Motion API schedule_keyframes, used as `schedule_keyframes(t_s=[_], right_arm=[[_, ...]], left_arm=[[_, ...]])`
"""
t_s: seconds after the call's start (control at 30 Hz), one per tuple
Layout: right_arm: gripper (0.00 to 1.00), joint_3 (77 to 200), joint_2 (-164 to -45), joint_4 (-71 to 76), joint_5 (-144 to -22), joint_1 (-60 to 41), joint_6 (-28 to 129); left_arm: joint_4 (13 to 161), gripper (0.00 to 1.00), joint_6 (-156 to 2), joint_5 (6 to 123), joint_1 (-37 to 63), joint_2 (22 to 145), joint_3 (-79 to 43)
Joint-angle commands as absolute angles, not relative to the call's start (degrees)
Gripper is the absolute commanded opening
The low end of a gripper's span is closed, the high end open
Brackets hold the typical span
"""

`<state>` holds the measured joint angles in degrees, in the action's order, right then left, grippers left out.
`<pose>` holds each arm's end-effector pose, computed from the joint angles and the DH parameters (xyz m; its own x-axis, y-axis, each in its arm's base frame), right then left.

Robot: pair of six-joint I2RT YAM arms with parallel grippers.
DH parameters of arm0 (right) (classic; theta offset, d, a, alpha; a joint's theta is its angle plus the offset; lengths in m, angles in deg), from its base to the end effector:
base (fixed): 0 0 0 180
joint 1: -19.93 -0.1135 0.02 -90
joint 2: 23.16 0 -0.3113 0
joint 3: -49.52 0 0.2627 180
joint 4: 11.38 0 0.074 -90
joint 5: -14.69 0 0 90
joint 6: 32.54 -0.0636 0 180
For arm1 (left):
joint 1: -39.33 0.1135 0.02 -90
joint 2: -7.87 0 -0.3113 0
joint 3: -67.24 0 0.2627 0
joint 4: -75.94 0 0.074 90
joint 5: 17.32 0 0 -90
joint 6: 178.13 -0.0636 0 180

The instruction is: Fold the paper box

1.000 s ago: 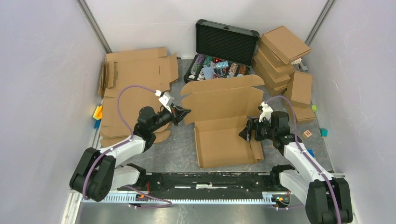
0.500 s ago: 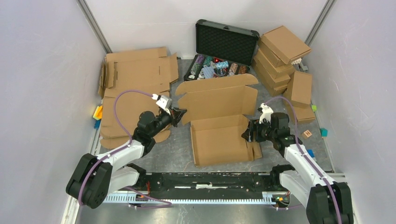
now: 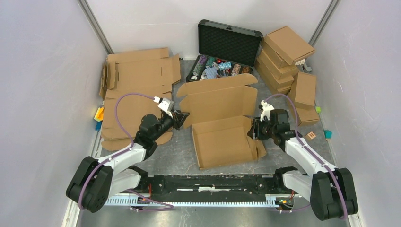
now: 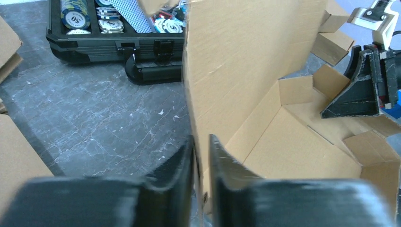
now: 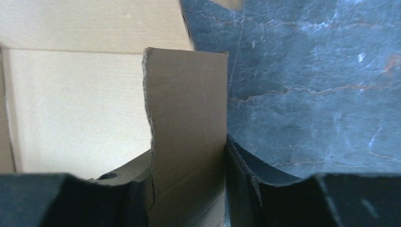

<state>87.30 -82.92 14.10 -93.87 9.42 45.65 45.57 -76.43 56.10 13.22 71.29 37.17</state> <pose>0.1906 0.0560 0.1852 -0.7878 0.0512 -0.6138 -0.2281 0.9014 0.3679 0.2030 -0.1197 0.2405 -0.1831 -0.1267 -0.9749 0.6541 0.7246 -0.2170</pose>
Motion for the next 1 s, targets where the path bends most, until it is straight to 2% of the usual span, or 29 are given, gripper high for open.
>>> schedule_keyframes(t_s=[0.0, 0.03, 0.07, 0.2, 0.3, 0.37, 0.43, 0.6, 0.8, 0.97], right_arm=[[0.41, 89.84, -84.21, 8.83, -91.12, 8.98, 47.27], [0.4, 89.88, -84.52, 8.64, -90.93, 8.97, 47.63], [0.4, 89.84, -84.82, 8.37, -90.79, 8.98, 48.07], [0.38, 89.44, -85.3, 6.81, -91.72, 8.92, 48.11], [0.37, 89.53, -85.54, 6.63, -92.1, 8.86, 48.02], [0.37, 89.62, -85.47, 6.87, -92.51, 8.84, 48.09], [0.38, 89.62, -85.47, 7.17, -93.01, 8.79, 48.07], [0.38, 89.95, -85.93, 7.01, -93.52, 8.83, 47.76], [0.4, 90.12, -86.57, 5.08, -93.68, 8.78, 46.49], [0.4, 91.42, -87.78, 3.48, -92.47, 8.84, 45.52]], left_arm=[[42.26, 0.41, -73.15, 57.4, 13.04, 72.4, 36.15], [41.91, 0.56, -70.89, 57.99, 13.3, 73.74, 35.9], [41.78, 0.62, -69.35, 56.55, 14.24, 75.84, 34.96], [38.46, 0.69, -64.44, 45.4, 17.77, 86.5, 29.36], [32.57, 0.6, -59.89, 38.92, 21.13, 93.48, 27.14], [24.16, 0.45, -55.82, 35.35, 22.61, 96.27, 27.82], [18.18, 0.35, -53.85, 33.81, 22.72, 97.51, 28.72], [14.84, 0.11, -51.9, 30.04, 22.63, 97.7, 29.5], [12.42, 0.02, -52.54, 30.19, 21.71, 95.34, 33.21], [12.66, 0.02, -55.8, 33.88, 20.96, 92.99, 35.26]])
